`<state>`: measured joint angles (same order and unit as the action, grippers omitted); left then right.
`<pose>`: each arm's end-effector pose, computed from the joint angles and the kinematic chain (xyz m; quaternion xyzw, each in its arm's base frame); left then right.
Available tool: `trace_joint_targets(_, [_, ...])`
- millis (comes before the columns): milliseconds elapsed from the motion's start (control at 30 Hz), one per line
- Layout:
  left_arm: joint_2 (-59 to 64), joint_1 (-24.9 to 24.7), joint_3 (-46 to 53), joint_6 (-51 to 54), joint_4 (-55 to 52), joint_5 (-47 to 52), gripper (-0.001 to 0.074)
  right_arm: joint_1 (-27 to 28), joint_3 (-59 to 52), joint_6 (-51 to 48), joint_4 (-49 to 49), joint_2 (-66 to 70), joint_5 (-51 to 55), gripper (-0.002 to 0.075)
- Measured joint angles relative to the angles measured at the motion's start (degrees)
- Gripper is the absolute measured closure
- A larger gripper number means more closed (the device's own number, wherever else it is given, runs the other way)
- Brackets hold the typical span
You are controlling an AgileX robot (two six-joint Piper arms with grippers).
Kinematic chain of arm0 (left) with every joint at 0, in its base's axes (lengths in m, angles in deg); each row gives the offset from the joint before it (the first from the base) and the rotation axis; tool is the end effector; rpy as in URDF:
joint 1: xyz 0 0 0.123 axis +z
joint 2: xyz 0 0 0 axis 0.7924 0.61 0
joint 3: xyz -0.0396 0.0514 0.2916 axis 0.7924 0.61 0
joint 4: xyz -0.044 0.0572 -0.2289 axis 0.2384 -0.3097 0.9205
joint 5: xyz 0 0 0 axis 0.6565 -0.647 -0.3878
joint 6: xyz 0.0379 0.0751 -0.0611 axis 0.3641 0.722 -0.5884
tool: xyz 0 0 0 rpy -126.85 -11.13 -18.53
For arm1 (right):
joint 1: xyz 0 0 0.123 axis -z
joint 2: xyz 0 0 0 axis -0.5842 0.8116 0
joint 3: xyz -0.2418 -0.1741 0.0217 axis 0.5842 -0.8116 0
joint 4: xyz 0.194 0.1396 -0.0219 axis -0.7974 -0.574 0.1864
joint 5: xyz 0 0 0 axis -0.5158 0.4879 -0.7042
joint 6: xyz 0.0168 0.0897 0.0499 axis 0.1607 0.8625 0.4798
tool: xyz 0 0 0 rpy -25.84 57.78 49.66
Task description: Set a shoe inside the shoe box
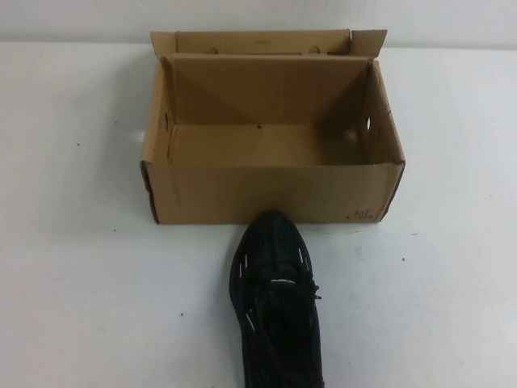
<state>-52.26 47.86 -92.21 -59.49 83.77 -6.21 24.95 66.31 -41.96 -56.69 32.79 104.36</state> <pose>0.0238 -0.0031 0.3771 -0.0507 0.7621 -0.1010 0.6375 0.0634 0.0265 0.3755 -0.0901 0.8294 0.1258 0.5368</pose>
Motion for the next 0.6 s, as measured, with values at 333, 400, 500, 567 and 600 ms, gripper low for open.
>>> trace_joint_targets(333, [14.72, 0.0, -1.88, 4.31, 3.05, 18.39, 0.0737, -12.72, 4.72, -21.52, -3.71, 20.36, 7.22, 0.0729])
trace_joint_targets(400, [16.95, 0.0, -1.88, 5.63, 3.13, 21.25, 0.0737, -16.12, 4.83, -24.41, -4.22, 23.28, 6.64, 0.0715])
trace_joint_targets(500, [18.87, 0.0, -1.88, 7.12, 3.38, 22.87, 0.0737, -20.77, 5.95, -27.04, -4.43, 28.33, 6.19, 0.0695])
trace_joint_targets(567, [19.29, 0.0, -1.88, 7.71, 3.92, 22.88, 0.0737, -23.44, 7.97, -27.28, -4.46, 32.59, 6.13, 0.0683])
trace_joint_targets(600, [19.29, 0.0, -1.88, 7.79, 4.46, 22.88, 0.0737, -24.37, 9.07, -27.41, -4.46, 34.89, 6.13, 0.0677])
